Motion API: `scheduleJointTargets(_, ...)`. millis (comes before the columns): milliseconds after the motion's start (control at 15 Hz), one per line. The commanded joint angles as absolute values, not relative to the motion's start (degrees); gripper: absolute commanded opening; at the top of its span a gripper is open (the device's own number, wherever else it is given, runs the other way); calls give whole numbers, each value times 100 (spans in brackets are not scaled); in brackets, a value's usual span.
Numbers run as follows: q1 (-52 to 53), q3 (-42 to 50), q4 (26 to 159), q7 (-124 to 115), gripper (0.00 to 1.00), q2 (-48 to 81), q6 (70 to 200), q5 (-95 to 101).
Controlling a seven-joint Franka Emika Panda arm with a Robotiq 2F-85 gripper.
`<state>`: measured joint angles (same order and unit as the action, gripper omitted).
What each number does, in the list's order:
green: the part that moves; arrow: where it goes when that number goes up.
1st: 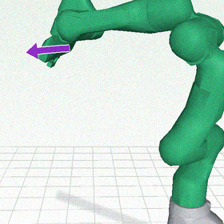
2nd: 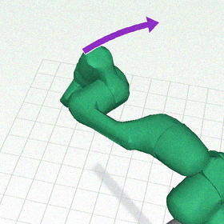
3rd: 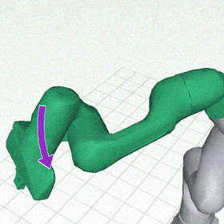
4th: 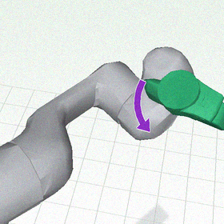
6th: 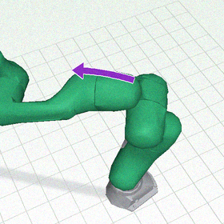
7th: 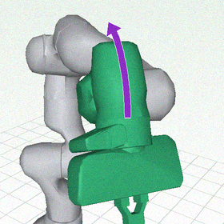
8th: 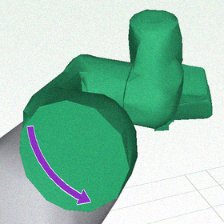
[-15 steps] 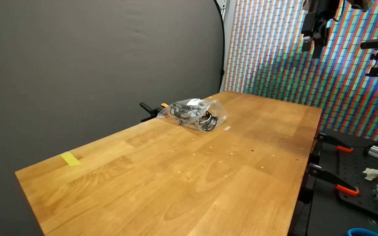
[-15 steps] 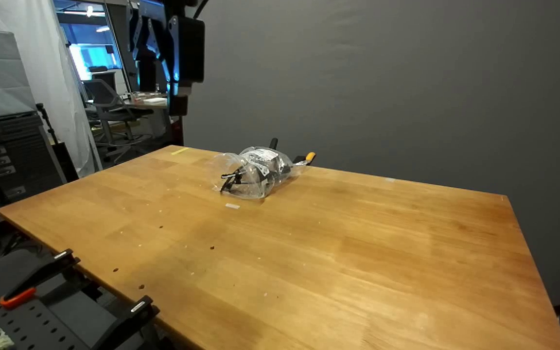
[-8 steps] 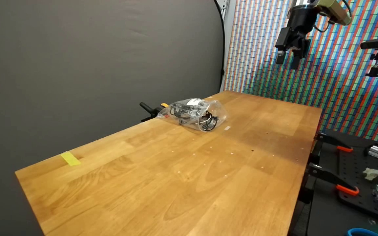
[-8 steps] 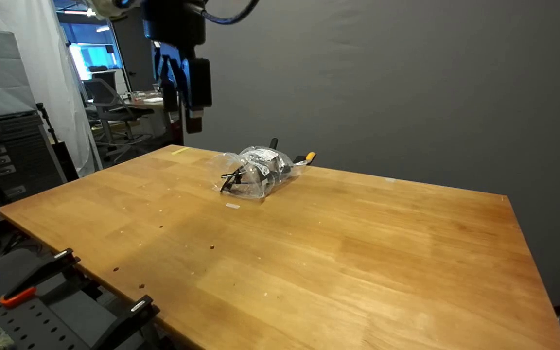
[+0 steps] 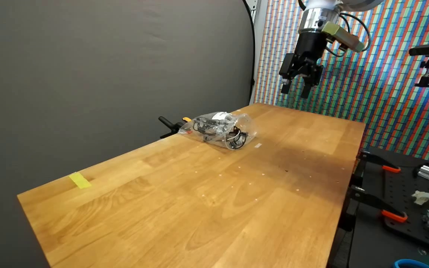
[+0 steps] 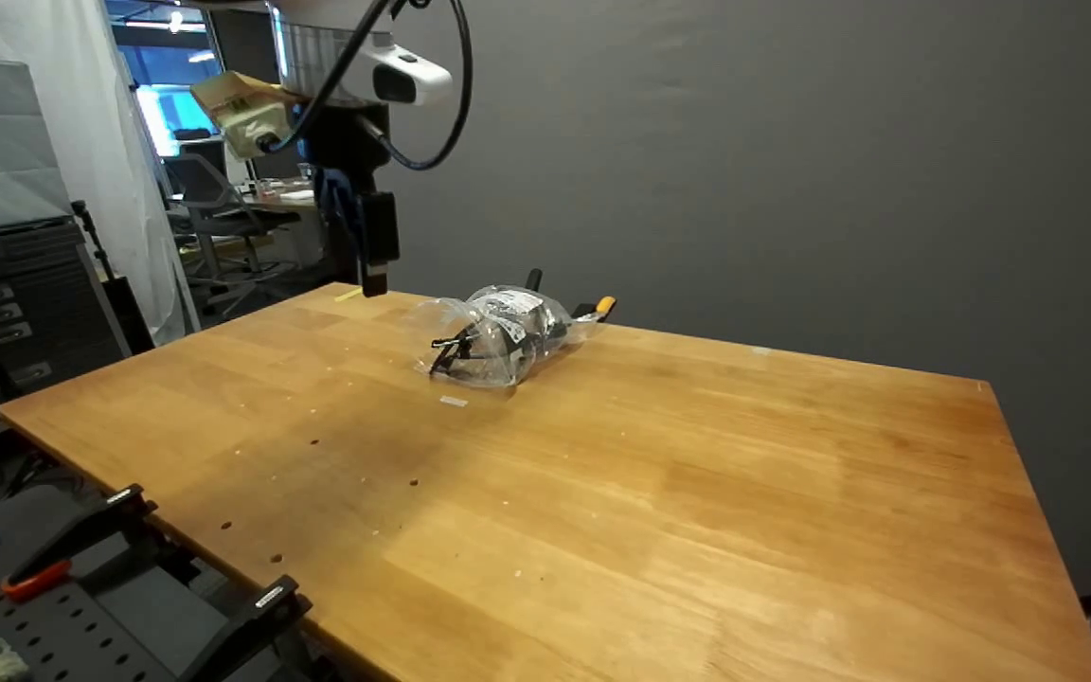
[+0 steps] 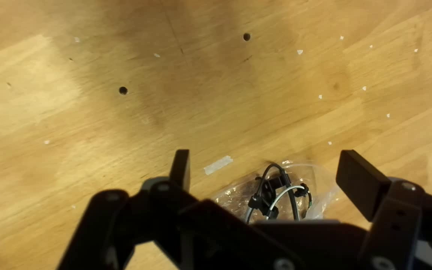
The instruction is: Remove the contents in the packaging.
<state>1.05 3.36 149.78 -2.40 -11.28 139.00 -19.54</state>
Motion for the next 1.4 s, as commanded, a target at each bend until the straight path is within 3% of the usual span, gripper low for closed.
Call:
scheduleJointTargets(0,329,168,14525,-100,100,-329,14424,-2461)
scheduleJointTargets(533,241,-314,13587,285,100,1244,15386,-3027)
scheduleJointTargets(1333,-163,-659,13157,584,100,2383,16323,-2538)
